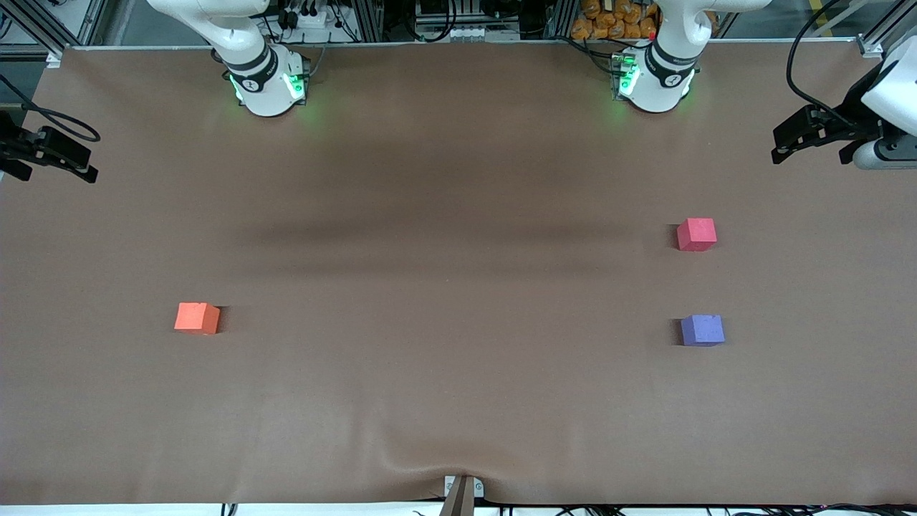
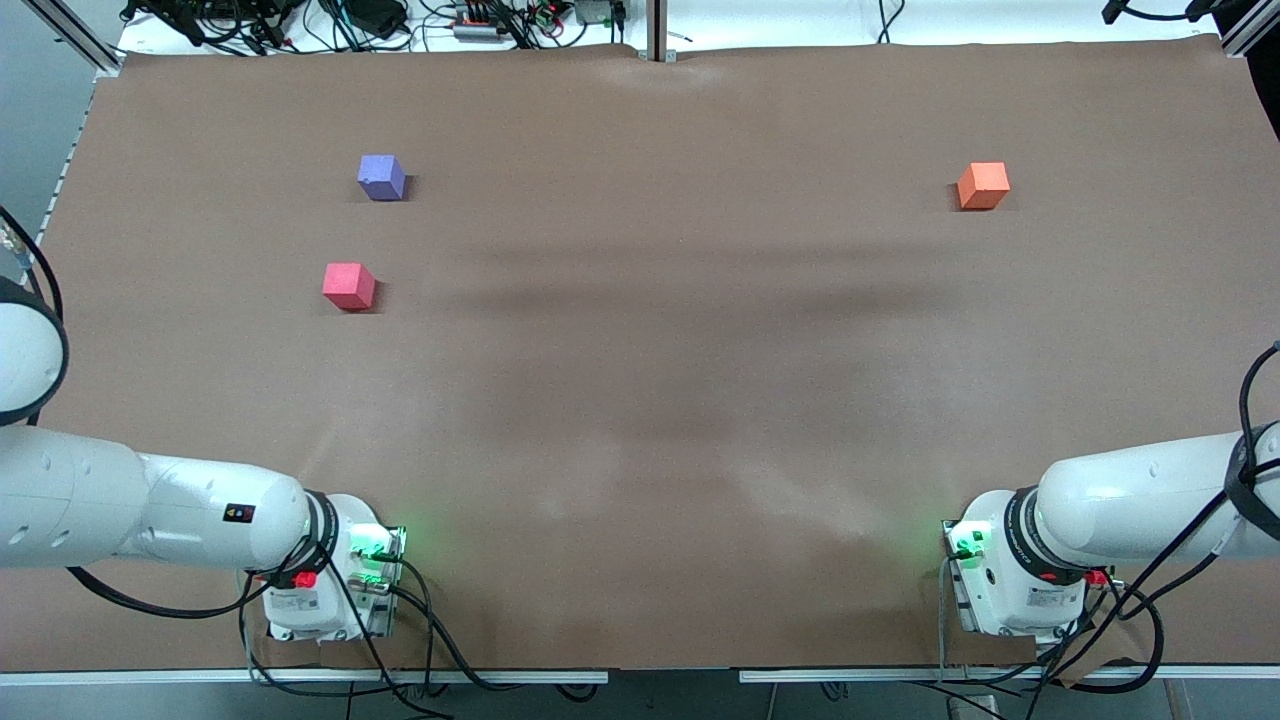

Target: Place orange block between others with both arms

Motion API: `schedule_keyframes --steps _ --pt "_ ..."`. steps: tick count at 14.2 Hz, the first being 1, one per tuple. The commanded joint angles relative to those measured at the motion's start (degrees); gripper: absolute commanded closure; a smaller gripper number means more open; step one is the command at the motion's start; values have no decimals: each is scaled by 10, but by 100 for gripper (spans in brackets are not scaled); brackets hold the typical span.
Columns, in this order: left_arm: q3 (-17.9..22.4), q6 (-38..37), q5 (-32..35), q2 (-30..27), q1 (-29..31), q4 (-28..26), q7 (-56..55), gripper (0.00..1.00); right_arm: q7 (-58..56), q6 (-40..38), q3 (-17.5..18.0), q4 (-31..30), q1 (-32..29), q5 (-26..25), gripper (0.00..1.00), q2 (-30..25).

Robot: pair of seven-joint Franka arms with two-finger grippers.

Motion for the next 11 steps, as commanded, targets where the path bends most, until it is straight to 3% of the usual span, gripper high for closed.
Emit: schedule_keyframes --steps 1,11 --pt "-3 -14 11 8 -1 16 -3 0 8 -3 3 13 -1 -2 0 7" --pt "-2 -24 10 13 5 14 6 0 8 -3 3 13 0 -2 0 9"
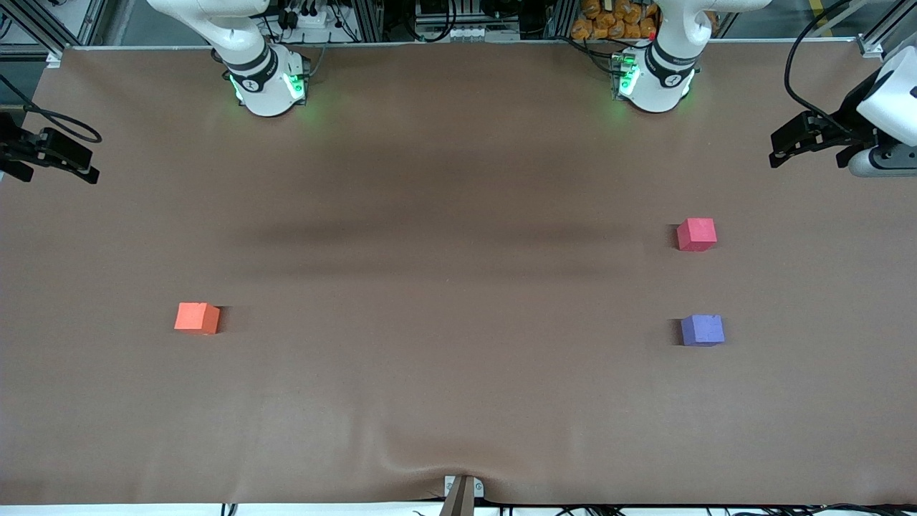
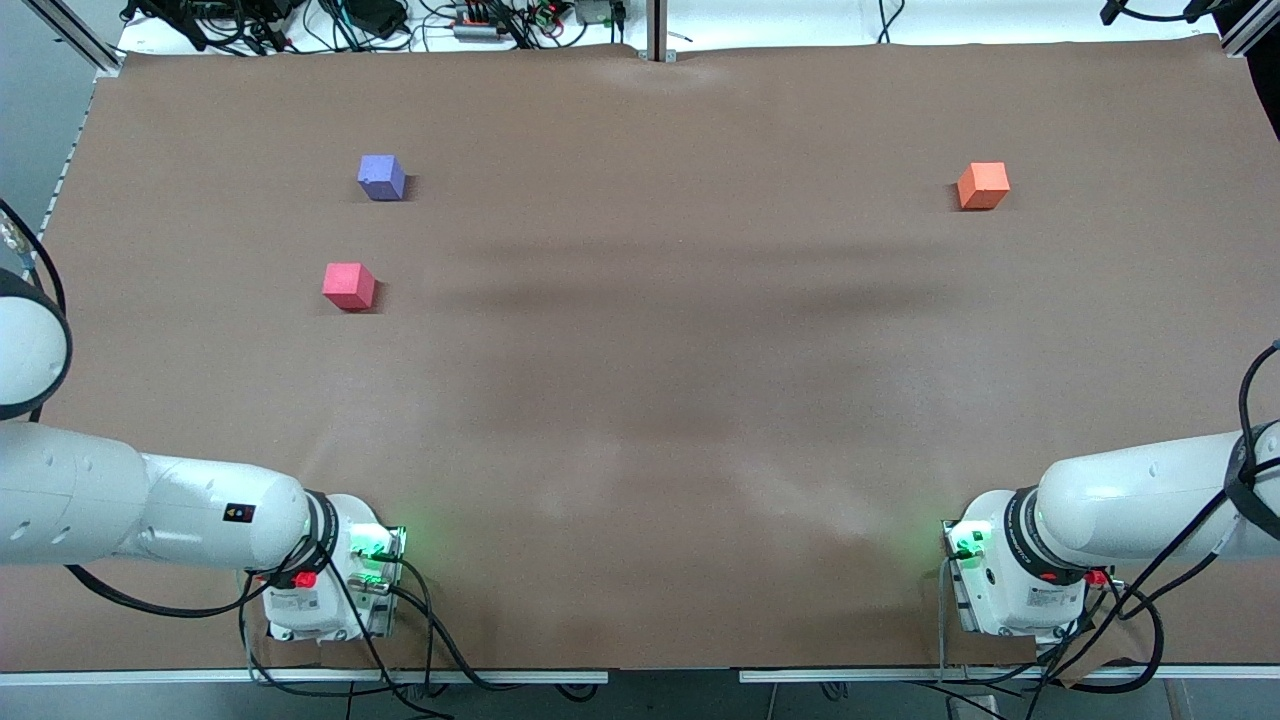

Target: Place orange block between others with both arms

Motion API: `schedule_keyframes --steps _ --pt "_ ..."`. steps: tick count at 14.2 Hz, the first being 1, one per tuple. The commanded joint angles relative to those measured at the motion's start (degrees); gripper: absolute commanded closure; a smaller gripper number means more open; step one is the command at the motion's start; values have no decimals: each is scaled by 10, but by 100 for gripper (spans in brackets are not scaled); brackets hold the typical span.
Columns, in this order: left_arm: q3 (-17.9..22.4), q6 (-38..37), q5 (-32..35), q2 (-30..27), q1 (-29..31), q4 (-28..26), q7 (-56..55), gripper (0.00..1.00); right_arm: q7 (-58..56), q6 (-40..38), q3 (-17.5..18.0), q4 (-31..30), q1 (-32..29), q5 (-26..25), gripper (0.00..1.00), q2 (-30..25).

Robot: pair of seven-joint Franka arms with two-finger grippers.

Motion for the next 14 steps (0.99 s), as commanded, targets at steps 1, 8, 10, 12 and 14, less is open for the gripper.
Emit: schedule_keyframes --steps 1,8,10,12,14 --pt "-2 -18 10 5 4 15 7 0 8 -3 2 13 1 -2 0 7" --pt "-2 -18 10 5 1 16 7 0 8 -3 3 13 1 -2 0 8" --pt "-1 -18 9 5 1 16 7 0 8 -3 3 14 -2 10 0 14" --pt "-2 -18 9 5 3 15 8 0 3 -4 2 13 -3 16 0 15" --pt "-2 -18 8 5 3 16 7 0 1 -4 2 13 -3 10 0 28"
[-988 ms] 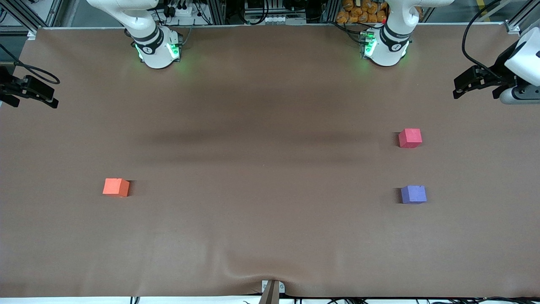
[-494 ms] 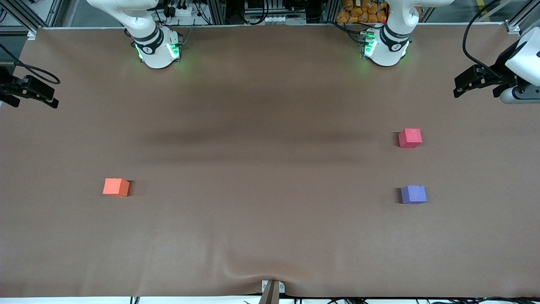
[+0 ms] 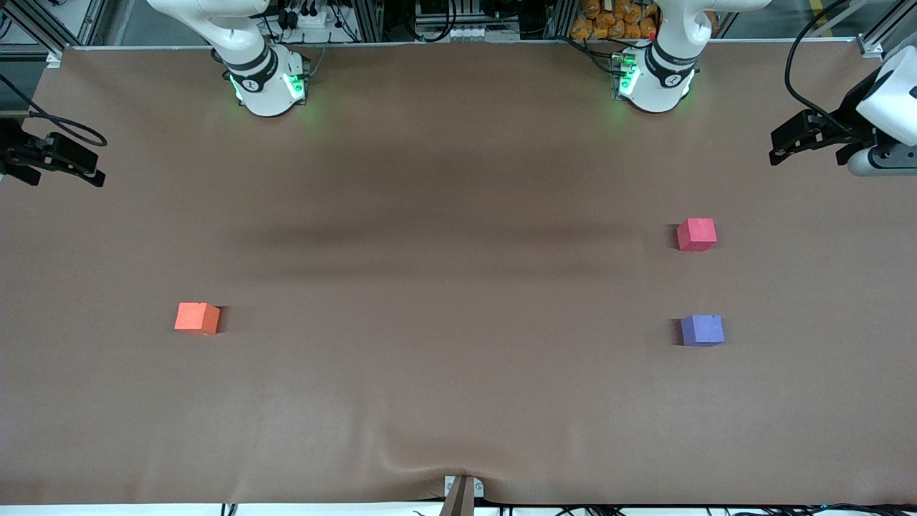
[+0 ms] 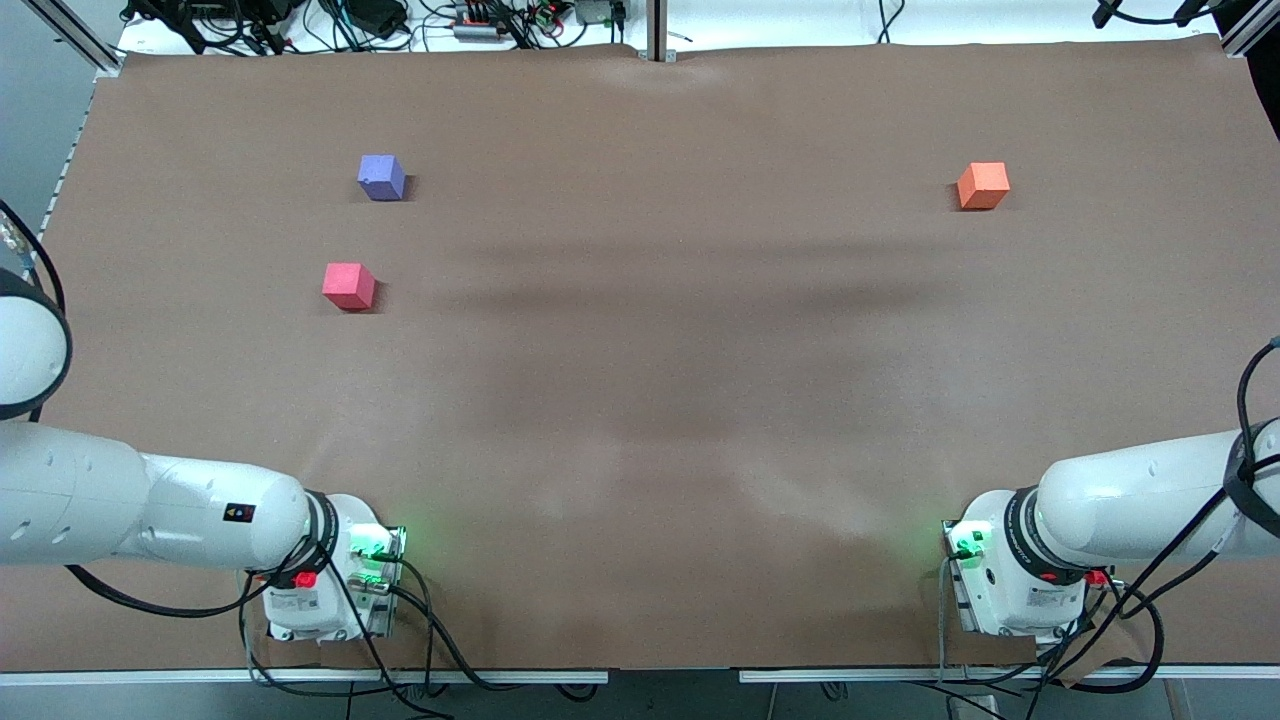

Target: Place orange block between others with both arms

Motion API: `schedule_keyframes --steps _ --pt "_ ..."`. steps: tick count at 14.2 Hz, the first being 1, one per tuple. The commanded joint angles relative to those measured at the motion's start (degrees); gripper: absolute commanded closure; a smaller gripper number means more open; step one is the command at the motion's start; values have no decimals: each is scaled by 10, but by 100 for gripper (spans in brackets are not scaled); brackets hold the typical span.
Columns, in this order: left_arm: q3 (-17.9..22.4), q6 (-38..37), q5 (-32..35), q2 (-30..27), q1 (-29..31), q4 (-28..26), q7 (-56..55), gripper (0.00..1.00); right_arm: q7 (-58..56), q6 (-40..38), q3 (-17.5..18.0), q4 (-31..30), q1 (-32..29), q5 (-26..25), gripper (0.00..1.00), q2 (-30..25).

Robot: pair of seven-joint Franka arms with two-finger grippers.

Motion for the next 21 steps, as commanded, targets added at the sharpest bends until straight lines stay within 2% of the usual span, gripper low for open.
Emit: schedule_keyframes --steps 1,10,12,13,17,21 --pt "-2 -12 7 5 2 15 7 0 1 -5 0 13 -8 2 0 27" --pt "-2 -12 4 7 -6 14 -1 0 0 111 -1 11 -19 -3 0 196" --pt "-3 -12 4 10 -6 14 -2 0 1 143 0 10 -11 -28 0 226" --pt "-3 -12 3 11 -6 14 -2 0 0 149 0 10 -12 -44 0 236" --pt "-3 -12 3 11 -6 15 -1 0 -1 181 0 2 -31 -44 0 262" --pt "-2 -12 5 9 -2 15 6 0 -31 234 1 -42 -44 -41 0 263"
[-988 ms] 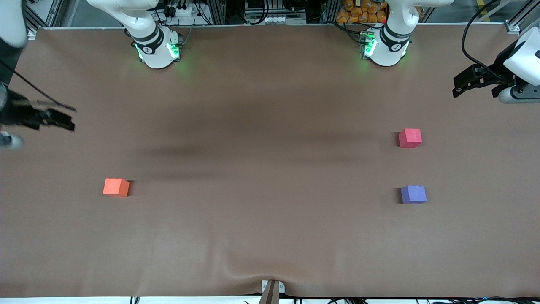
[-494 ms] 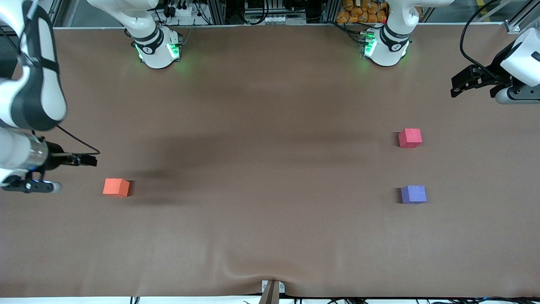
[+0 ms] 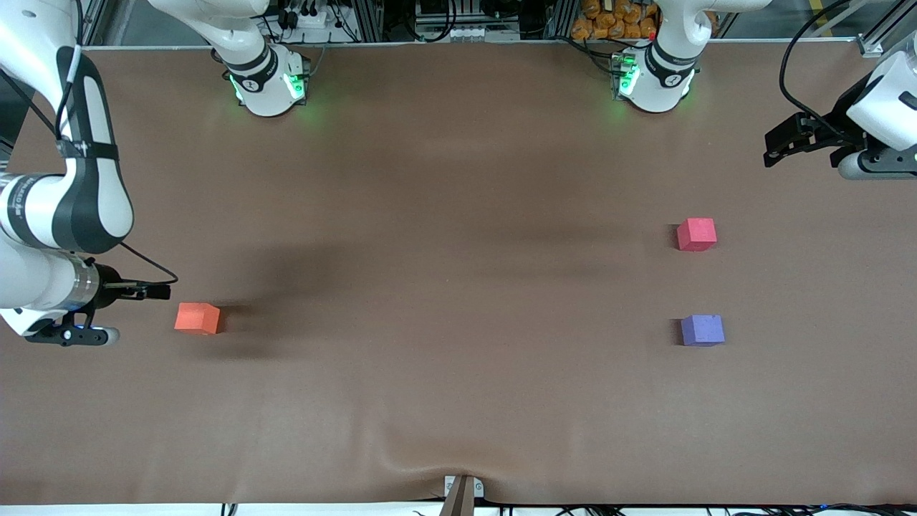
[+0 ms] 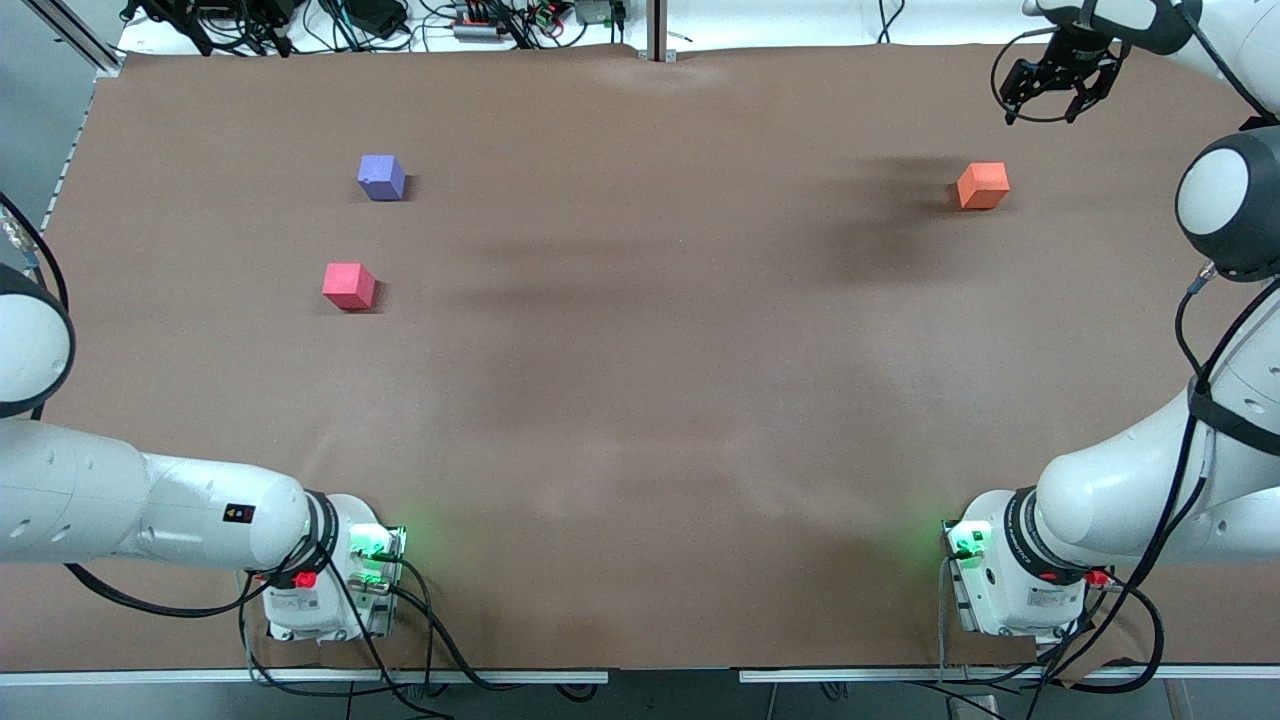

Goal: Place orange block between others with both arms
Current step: 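Reach the right gripper down over the orange cube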

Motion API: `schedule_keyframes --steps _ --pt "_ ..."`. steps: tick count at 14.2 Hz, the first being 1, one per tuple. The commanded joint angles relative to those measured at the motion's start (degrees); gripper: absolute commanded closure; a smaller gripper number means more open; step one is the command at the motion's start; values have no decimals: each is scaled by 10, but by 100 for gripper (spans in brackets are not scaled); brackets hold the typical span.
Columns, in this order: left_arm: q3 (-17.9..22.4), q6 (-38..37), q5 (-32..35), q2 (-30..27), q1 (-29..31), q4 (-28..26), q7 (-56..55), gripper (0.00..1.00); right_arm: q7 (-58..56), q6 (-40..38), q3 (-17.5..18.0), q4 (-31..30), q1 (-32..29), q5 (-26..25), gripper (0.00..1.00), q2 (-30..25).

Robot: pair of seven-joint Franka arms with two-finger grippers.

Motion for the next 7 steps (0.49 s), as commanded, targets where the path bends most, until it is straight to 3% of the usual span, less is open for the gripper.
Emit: schedule_keyframes --steps 1,7 --pt "0 -11 4 3 4 15 7 0 -16 31 7 -32 -13 -7 0 -4" --pt "1 -10 11 10 4 18 3 0 -16 220 7 -159 -15 -7 0 -3"
